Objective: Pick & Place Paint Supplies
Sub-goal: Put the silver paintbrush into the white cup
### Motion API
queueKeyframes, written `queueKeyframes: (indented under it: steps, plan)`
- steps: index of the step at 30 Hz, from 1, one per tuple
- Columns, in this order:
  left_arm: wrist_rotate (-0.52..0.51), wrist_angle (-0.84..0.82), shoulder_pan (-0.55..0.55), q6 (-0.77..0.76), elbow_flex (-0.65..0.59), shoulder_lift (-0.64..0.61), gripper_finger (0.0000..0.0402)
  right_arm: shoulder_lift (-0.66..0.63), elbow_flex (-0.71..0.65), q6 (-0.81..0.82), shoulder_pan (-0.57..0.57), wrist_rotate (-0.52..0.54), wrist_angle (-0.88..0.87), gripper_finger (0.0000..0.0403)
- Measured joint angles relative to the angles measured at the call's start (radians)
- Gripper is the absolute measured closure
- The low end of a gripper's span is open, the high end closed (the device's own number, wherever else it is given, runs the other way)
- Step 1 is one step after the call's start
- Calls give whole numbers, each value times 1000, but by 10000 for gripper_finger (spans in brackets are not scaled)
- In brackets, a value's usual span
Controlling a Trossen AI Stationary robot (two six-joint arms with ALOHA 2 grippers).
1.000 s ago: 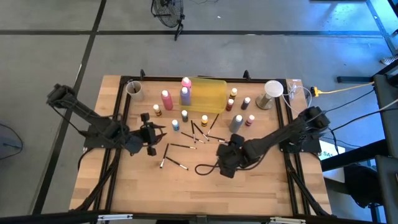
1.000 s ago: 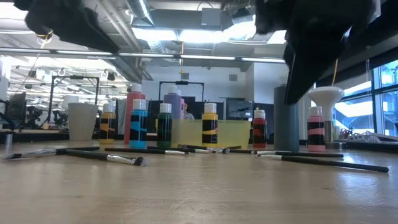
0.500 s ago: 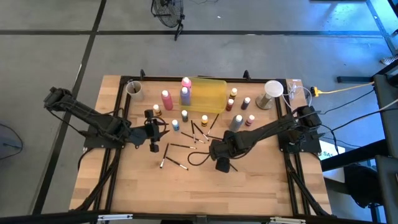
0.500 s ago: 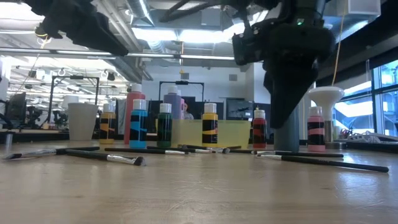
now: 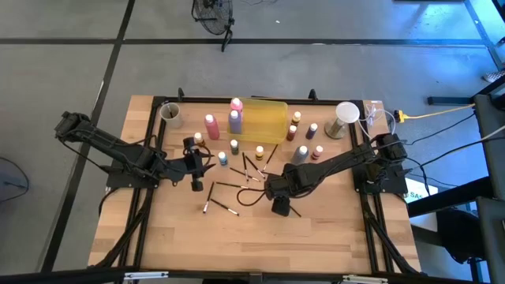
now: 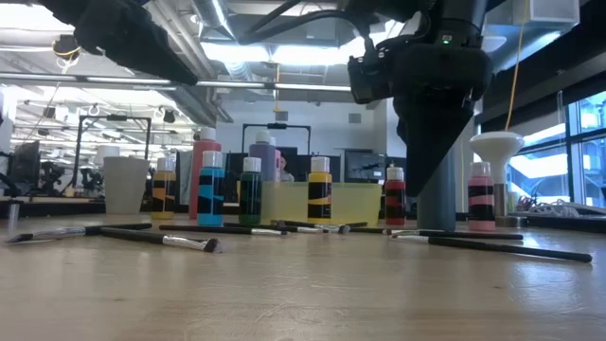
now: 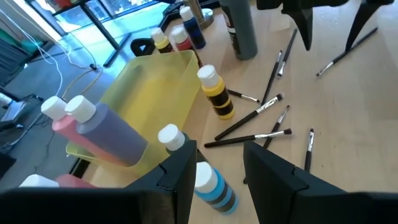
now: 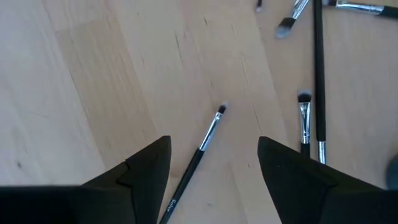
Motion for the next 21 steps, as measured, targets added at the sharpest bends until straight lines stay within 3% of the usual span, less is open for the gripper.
queueKeyframes:
  steps: [8,21]
  plan:
    - [116,49,0,-19,0,0,274,0,-18,19,-14,-12,27,160]
    - [158,129,46,108,0,1,274,52,-17,104,-117,-151,85,160]
